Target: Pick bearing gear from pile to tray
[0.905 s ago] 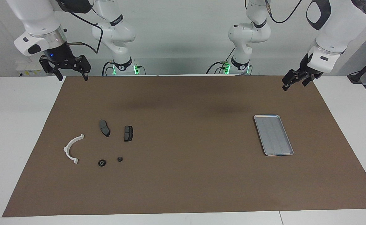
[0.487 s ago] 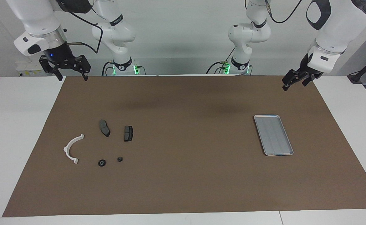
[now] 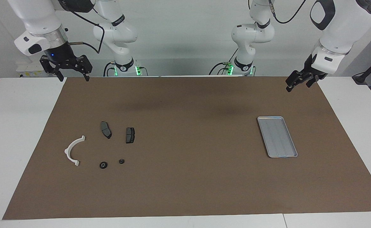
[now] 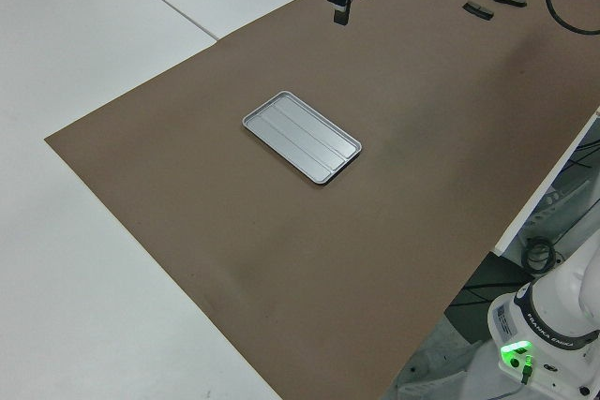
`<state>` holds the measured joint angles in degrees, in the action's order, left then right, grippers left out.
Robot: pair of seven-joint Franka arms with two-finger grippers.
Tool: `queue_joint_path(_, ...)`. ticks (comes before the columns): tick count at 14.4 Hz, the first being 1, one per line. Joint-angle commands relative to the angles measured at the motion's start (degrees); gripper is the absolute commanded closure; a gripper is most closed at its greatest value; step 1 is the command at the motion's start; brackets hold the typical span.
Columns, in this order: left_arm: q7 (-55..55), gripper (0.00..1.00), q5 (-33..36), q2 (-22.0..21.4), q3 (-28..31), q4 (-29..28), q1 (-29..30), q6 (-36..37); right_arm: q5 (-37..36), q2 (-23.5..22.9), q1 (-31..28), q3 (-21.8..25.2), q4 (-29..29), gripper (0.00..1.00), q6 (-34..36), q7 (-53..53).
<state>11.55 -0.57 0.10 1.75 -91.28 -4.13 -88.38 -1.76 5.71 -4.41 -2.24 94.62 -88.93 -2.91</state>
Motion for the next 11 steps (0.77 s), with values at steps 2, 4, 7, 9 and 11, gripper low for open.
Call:
queue_joint_path(2, -0.39, 0.0, 0.22, -1.24, 0.36, -1.35, -0.26, -1.35, 0.36, 0.97, -0.6, -0.92, 0.74, 0.0, 0.16, -1.67)
queue_joint_path(4, -0.13, 0.0, 0.3, -1.24, 0.36, -1.35, -0.26, -1.27, 0.36, 0.97, -0.6, -1.1, 0.74, 0.0, 0.08, -1.49)
queue_joint_path(7, -0.13, 0.0, 0.3, -1.33, 0.36, -1.44, -0.44, -0.48, 0.44, 1.41, -0.6, -1.1, 1.09, 0.0, 0.16, -1.31)
queue_joint_path(9, -0.13, 0.0, 0.3, -1.85, 0.36, -2.49, -0.18, -0.65, 0.44, 1.41, -0.6, -1.19, 1.18, 0.0, 0.08, -0.96)
queue_joint_path(11, -0.04, 0.0, 0.3, -1.95, 0.36, -2.93, -0.26, -1.79, 0.44, 1.32, -0.51, -2.59, 1.27, 0.0, -0.88, 2.1)
